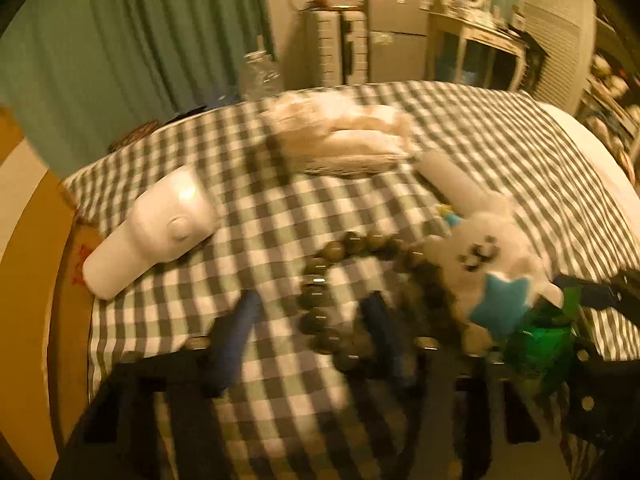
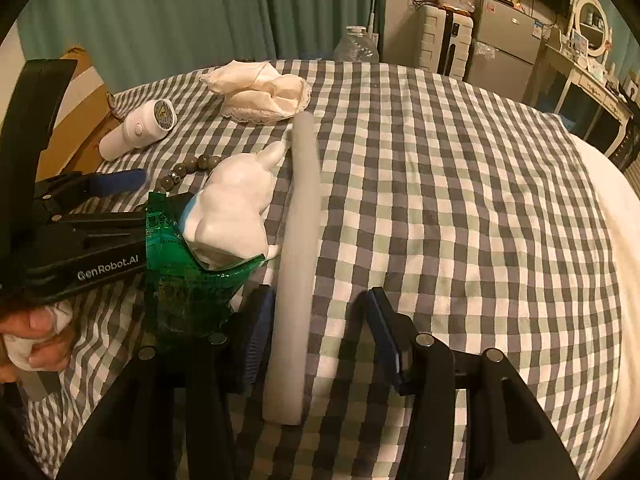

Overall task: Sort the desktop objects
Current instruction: 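Grasp the dark bead bracelet with the left gripper while the right grasps the white foam stick, then lift the bracelet and foam stick and carry them over the cardboard box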

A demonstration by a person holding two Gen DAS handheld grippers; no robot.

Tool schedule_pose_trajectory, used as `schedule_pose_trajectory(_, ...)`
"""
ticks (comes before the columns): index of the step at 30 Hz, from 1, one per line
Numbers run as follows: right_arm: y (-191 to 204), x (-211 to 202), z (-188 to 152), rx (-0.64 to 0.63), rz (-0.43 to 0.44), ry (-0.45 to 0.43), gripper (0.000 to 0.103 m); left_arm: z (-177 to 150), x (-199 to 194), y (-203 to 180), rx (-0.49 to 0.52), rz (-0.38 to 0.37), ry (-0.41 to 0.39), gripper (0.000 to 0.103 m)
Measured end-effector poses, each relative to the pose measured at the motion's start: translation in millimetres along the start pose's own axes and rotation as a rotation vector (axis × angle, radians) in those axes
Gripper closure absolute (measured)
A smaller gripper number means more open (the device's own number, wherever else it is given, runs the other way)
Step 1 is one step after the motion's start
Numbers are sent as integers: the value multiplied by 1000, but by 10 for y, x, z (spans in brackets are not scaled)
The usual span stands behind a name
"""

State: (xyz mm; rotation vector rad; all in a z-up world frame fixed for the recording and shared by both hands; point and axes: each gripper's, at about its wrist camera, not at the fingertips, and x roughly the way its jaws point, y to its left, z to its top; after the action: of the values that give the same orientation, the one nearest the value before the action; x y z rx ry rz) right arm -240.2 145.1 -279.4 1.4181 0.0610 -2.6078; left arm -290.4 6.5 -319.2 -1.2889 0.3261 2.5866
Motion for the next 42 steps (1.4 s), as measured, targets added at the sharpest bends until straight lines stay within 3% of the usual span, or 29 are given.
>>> schedule_pose_trajectory(1,6,2,2,0,-2,-1,55,-8,-19,-45,18,-13,0,76)
schedule_pose_trajectory(2,11,-4,1,-3,-3,-1,58,-7,-29,-86,31,-11,-2,79)
schedule_pose_trajectory(4,26,-18,-10,-10,-6,0,71,-1,-44,-98,26,-28,0,91)
schedule_pose_trajectory(6,38,-37,-4,-10,1,4,84,7,-71,-62,7,-44,-1,92)
schedule_pose_trajectory(9,-50,-57,27,37,40,8,91,2,-131,2,-23,-59,-8,92)
schedule_pose_trajectory(13,-210,-135,71,121,103,-7,94,12,-264,33,-33,-52,-42,92)
schedule_pose_trajectory(23,-194,-494,188,71,-6,-148,94,215,-721,71,-44,-4,-171,92)
schedule_pose_trajectory(42,-193,-1389,263,40,-70,-394,94,285,-1784,-76,-9,52,-400,92)
